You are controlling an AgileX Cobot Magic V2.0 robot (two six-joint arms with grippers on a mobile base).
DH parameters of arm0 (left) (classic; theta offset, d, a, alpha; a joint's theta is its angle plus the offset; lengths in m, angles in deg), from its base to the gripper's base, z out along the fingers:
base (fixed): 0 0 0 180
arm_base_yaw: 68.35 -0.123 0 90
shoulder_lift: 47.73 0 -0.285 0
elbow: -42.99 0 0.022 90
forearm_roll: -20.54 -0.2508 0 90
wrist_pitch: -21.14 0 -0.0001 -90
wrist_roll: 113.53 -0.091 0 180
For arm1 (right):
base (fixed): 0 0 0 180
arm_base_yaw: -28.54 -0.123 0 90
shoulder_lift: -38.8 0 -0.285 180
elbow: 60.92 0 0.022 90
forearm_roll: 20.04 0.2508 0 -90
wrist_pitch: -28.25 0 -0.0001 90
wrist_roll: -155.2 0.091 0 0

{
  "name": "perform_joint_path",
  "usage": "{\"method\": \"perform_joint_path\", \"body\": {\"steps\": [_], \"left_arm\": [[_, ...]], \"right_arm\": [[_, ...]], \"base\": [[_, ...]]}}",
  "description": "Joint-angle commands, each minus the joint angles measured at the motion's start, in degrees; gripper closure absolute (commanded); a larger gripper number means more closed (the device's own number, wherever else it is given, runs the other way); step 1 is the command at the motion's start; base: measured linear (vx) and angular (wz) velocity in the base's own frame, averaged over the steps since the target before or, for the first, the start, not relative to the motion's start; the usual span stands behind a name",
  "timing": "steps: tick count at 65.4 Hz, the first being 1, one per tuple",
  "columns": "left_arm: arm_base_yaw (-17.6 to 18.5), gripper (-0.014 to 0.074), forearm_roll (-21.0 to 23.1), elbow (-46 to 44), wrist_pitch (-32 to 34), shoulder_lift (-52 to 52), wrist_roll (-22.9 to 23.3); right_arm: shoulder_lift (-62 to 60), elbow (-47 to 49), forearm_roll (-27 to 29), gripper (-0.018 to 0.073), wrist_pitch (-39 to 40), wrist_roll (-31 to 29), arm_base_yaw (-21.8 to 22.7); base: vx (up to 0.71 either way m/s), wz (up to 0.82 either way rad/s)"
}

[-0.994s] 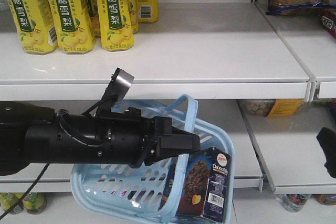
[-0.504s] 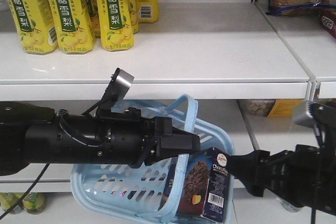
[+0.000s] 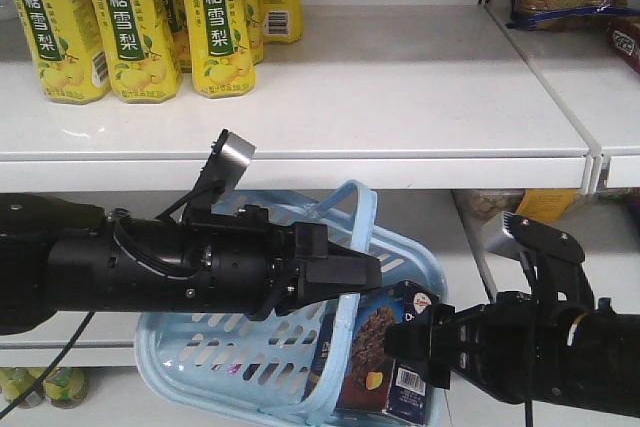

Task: Left arm holds basket, right arm returns cookies
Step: 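Reach the right gripper into the basket toward the Chocofello box, then close the right gripper on the Chocofello box top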

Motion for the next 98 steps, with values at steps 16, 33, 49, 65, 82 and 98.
{"method": "perform_joint_path", "body": {"steps": [16, 33, 49, 65, 82, 98], "left_arm": [[-0.1, 0.0599, 6.5, -2.2, -1.3, -2.4, -1.2], [-0.1, 0.0599, 6.5, -2.2, -1.3, -2.4, -1.2], [-0.1, 0.0599, 6.5, -2.2, -1.3, -2.4, -1.2], [-0.1, 0.0599, 6.5, -2.2, -1.3, -2.4, -1.2], [-0.1, 0.0599, 6.5, -2.2, -1.3, -2.4, -1.2], [-0.1, 0.0599, 6.5, -2.2, -1.3, -2.4, -1.2]], "right_arm": [[2.9, 2.0, 2.4, 0.0027, 5.6, -2.5, -0.1], [5.3, 2.0, 2.5, 0.0027, 6.7, -2.9, -0.1], [7.1, 2.0, 5.4, 0.0027, 7.3, -6.1, -0.1], [7.2, 2.0, 11.9, 0.0027, 8.1, -12.3, -0.1], [9.8, 2.0, 13.0, 0.0027, 8.4, -13.2, -0.1], [13.8, 2.1, 20.4, 0.0027, 8.6, -20.3, -0.1]], "base": [[0.0, 0.0], [0.0, 0.0], [0.0, 0.0], [0.0, 0.0], [0.0, 0.0], [0.0, 0.0]]}}
